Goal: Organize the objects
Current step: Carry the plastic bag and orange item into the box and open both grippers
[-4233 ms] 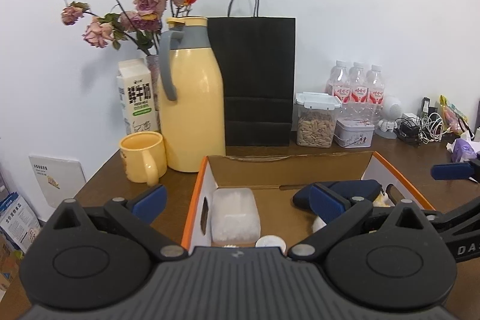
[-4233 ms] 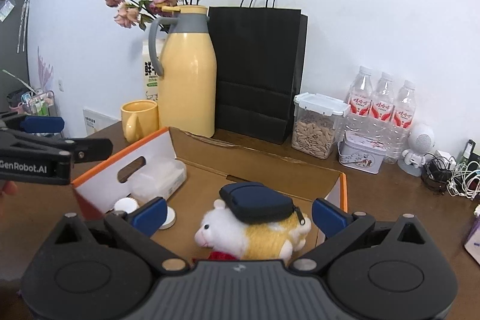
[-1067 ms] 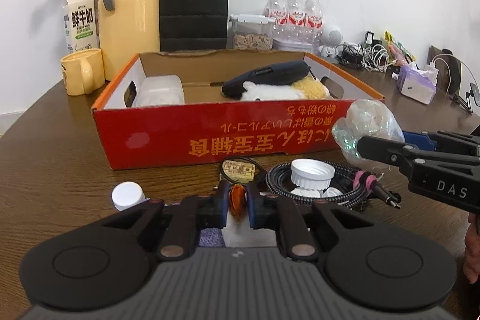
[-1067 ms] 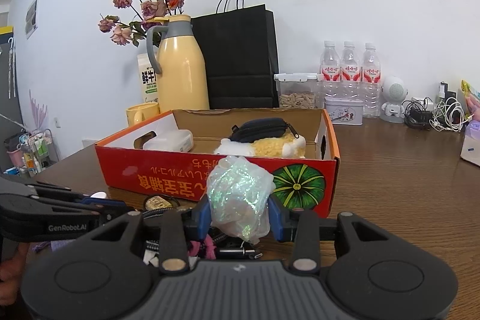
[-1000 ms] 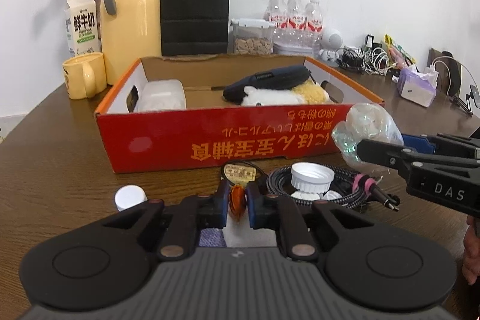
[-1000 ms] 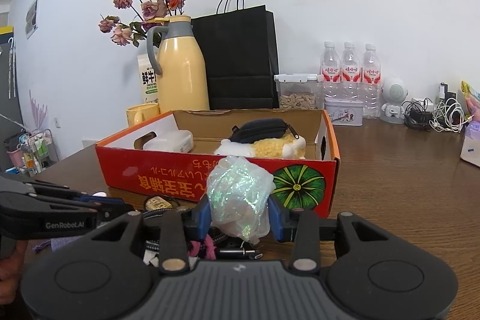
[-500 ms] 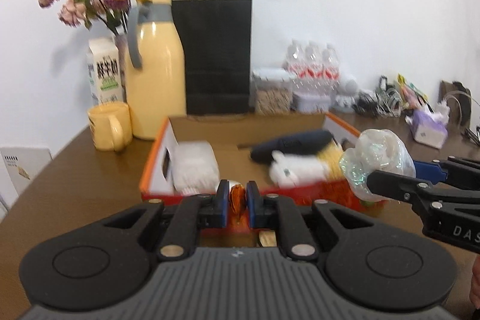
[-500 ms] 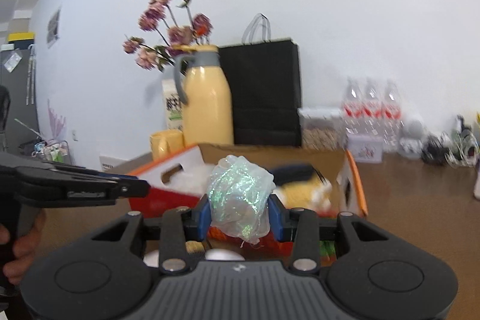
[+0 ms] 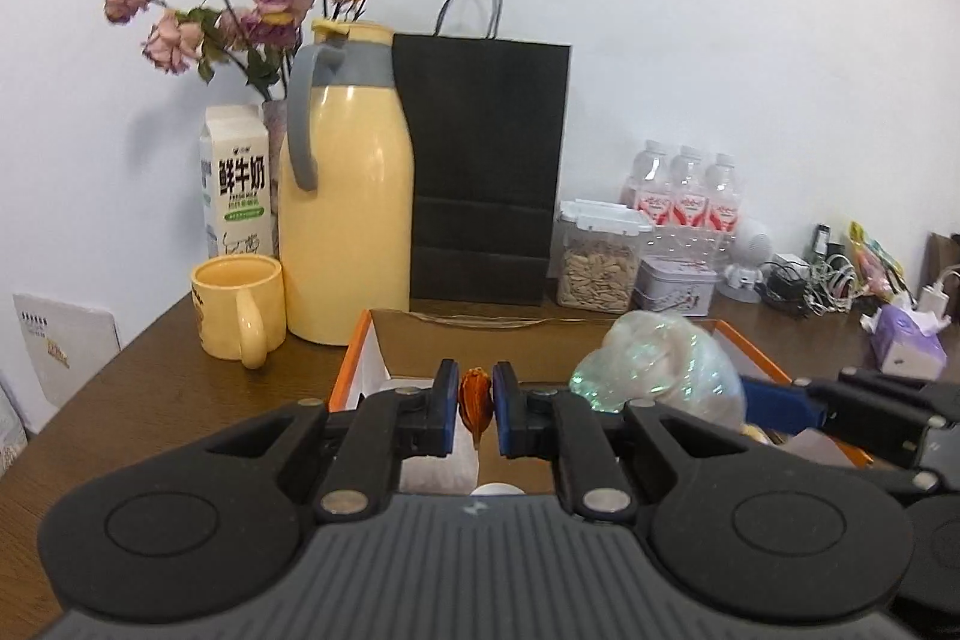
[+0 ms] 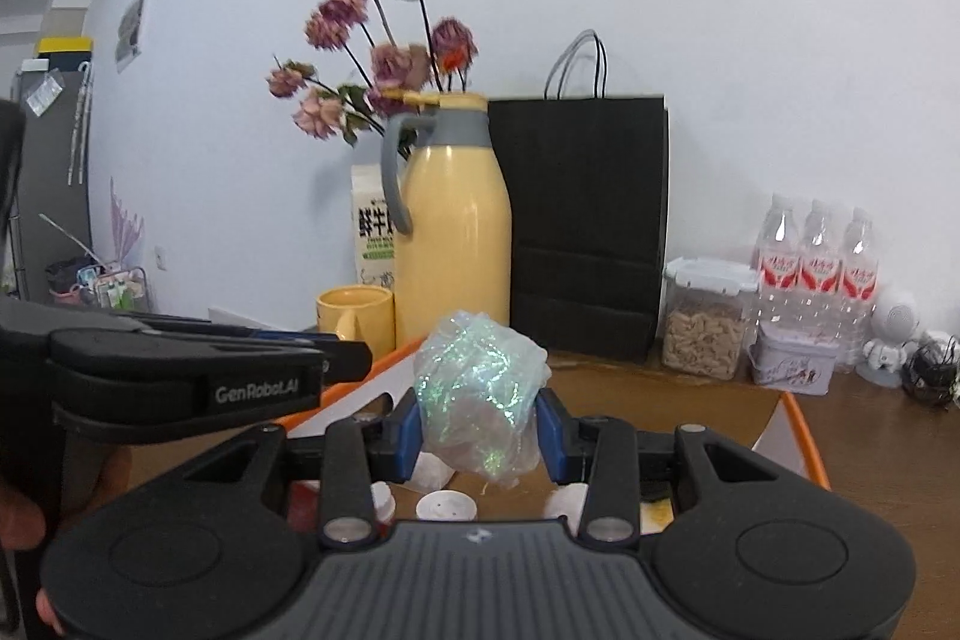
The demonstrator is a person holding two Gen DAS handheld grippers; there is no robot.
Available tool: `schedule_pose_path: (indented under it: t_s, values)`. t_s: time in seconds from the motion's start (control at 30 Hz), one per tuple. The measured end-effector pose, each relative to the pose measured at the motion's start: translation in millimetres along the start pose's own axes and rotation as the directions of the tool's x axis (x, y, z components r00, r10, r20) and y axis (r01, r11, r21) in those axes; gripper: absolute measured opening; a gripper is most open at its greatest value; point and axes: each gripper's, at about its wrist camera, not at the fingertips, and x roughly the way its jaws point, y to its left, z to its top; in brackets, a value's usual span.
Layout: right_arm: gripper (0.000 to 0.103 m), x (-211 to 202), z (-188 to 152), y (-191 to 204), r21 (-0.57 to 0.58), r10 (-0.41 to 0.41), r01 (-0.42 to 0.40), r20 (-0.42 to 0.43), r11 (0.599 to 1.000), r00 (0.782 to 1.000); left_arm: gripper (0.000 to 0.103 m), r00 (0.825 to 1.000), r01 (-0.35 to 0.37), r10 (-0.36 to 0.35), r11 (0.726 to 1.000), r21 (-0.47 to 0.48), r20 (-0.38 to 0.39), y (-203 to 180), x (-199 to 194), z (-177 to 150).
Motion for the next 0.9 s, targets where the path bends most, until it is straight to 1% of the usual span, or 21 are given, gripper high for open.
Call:
schedule_pose_path:
  t_s: [0.2, 0.33, 0.43, 0.5, 0.53, 0.57, 0.6, 0.63, 0.67, 0.7, 0.73, 0.77, 0.83, 0.9]
  values:
    - [0.037, 29.2, -12.9, -3.8, 0.014, -0.022, 0.023, -0.06, 1.0, 0.998, 0.013, 0.999, -0.031, 0.031, 0.999, -0.011, -0.031, 1.8, 31.7, -7.1]
    - [0.037, 34.2, -19.4, -6.6, 0.022, -0.021, 0.023, -0.093, 0.999, 0.995, 0.013, 0.996, -0.041, 0.04, 0.999, -0.003, -0.077, 4.7, 46.2, -16.7]
    - [0.038, 34.3, -22.2, -6.6, 0.019, -0.025, 0.027, -0.108, 0.999, 0.994, 0.013, 0.996, -0.042, 0.042, 0.999, 0.003, -0.078, 3.7, 46.1, -20.0]
    - [0.042, 34.1, -23.8, -6.7, 0.018, -0.029, 0.031, -0.116, 0.999, 0.993, 0.013, 0.996, -0.042, 0.043, 0.999, 0.009, -0.072, 2.7, 44.5, -21.6]
    - [0.045, 33.8, -24.6, -7.3, 0.021, -0.032, 0.035, -0.119, 0.999, 0.992, 0.014, 0.996, -0.049, 0.05, 0.999, 0.01, -0.069, 2.0, 43.6, -22.6]
    - [0.048, 33.2, -25.0, -7.9, 0.022, -0.036, 0.039, -0.122, 0.999, 0.992, 0.017, 0.996, -0.068, 0.068, 0.998, 0.01, -0.061, 1.8, 42.3, -23.9]
    - [0.051, 32.5, -25.3, -8.4, 0.023, -0.041, 0.044, -0.126, 0.999, 0.991, 0.026, 0.995, -0.083, 0.084, 0.996, 0.012, -0.055, 1.4, 41.4, -24.5]
    - [0.06, 31.4, -25.1, -9.0, 0.024, -0.048, 0.051, -0.125, 0.998, 0.991, 0.035, 0.995, -0.091, 0.092, 0.996, 0.015, -0.048, 1.1, 39.8, -25.3]
    - [0.07, 30.4, -24.7, -9.5, 0.026, -0.057, 0.061, -0.12, 0.998, 0.991, 0.061, 0.994, -0.098, 0.098, 0.995, 0.014, -0.039, 1.1, 38.0, -25.7]
    - [0.077, 29.2, -24.5, -9.9, 0.027, -0.065, 0.069, -0.114, 0.997, 0.991, 0.084, 0.994, -0.104, 0.104, 0.994, 0.013, -0.026, 0.9, 35.8, -26.1]
    - [0.09, 27.9, -24.2, -10.4, 0.028, -0.073, 0.076, -0.108, 0.997, 0.991, 0.092, 0.994, -0.111, 0.111, 0.994, 0.012, -0.009, 0.7, 33.3, -26.0]
    - [0.099, 26.6, -24.3, -10.7, 0.028, -0.08, 0.084, -0.101, 0.996, 0.992, 0.103, 0.993, -0.12, 0.12, 0.993, 0.012, 0.009, 0.3, 30.6, -26.0]
    - [0.103, 25.0, -24.5, -11.1, 0.026, -0.097, 0.1, -0.097, 0.995, 0.991, 0.103, 0.99, -0.136, 0.136, 0.991, 0.01, 0.041, -0.8, 26.5, -26.4]
    - [0.103, 25.1, -24.8, -11.7, 0.026, -0.102, 0.105, -0.1, 0.994, 0.99, 0.103, 0.987, -0.154, 0.153, 0.988, 0.01, 0.04, -1.0, 26.9, -27.1]
